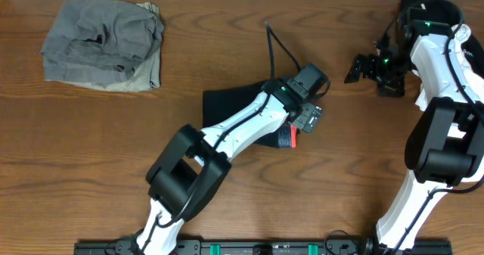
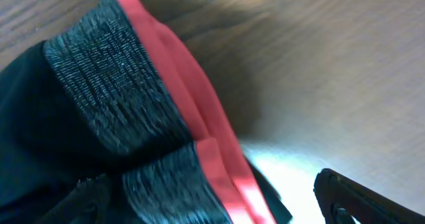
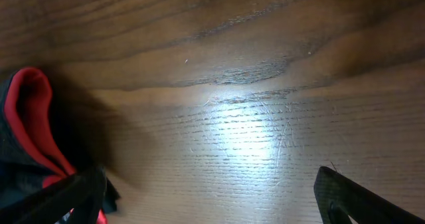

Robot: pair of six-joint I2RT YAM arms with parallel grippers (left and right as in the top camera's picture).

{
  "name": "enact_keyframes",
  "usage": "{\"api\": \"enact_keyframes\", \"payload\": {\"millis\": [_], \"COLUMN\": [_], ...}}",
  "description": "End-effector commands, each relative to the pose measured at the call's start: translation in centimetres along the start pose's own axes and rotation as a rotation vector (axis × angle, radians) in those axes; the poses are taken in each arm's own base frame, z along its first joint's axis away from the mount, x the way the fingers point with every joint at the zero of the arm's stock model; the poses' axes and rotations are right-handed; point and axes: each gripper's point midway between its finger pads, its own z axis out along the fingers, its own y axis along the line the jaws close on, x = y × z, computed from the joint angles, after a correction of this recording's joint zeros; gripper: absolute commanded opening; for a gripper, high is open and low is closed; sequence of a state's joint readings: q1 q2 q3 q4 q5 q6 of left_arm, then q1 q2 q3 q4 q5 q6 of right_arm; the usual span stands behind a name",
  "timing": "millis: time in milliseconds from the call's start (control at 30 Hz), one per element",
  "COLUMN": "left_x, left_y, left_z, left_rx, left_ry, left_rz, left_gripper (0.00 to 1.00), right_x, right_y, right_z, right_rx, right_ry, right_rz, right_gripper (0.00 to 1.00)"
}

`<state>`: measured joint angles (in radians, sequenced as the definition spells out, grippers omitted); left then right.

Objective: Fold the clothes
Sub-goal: 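Grasp the folded black pants bundle with the left gripper and lift it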

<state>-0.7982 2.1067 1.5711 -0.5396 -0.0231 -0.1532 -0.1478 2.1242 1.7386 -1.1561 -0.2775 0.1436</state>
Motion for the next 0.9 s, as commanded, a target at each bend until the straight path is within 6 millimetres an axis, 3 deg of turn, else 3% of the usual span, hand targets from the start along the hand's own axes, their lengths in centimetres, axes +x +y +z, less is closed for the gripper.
{"api": "enact_keyframes", "payload": {"millis": [0,167,267,333,433,467,733,867], "left_x": [0.9,1.4,1.6,1.7,1.7,1.6,1.4,0.3], "left_y": [1.2,2.4,3.4,4.0,4.4,4.7,5.0,6.4], "left_z": [2.0,3.5,4.1,4.3,4.3,4.2,3.9,2.2], "left_rx": [-0.060,-0.136,-0.190,-0.227,-0.252,-0.268,-0.282,-0.299], "left_ry": [0.026,0.037,0.037,0.038,0.039,0.036,0.041,0.021], "left_rz": [-0.015,-0.009,-0.004,0.005,0.042,0.043,0.112,0.084], "left_gripper": [0.98,1.00,0.93,0.80,0.43,0.36,0.05,0.06], "right_x": [-0.4,-0.4,-0.4,-0.4,-0.4,-0.4,-0.5,-0.5], "right_y": [0.6,0.7,0.7,0.6,0.6,0.6,0.6,0.6], "right_z": [-1.5,-1.5,-1.5,-1.5,-1.5,-1.5,-1.5,-1.5], "right_rx": [-0.016,-0.016,-0.016,-0.016,-0.015,-0.015,-0.016,-0.015], "right_ry": [-0.037,-0.038,-0.038,-0.038,-0.037,-0.037,-0.042,-0.042], "right_rz": [-0.037,-0.037,-0.038,-0.042,-0.057,-0.059,-0.065,-0.067], "right_gripper": [0.98,0.98,0.98,0.98,0.98,0.98,0.98,0.98]}}
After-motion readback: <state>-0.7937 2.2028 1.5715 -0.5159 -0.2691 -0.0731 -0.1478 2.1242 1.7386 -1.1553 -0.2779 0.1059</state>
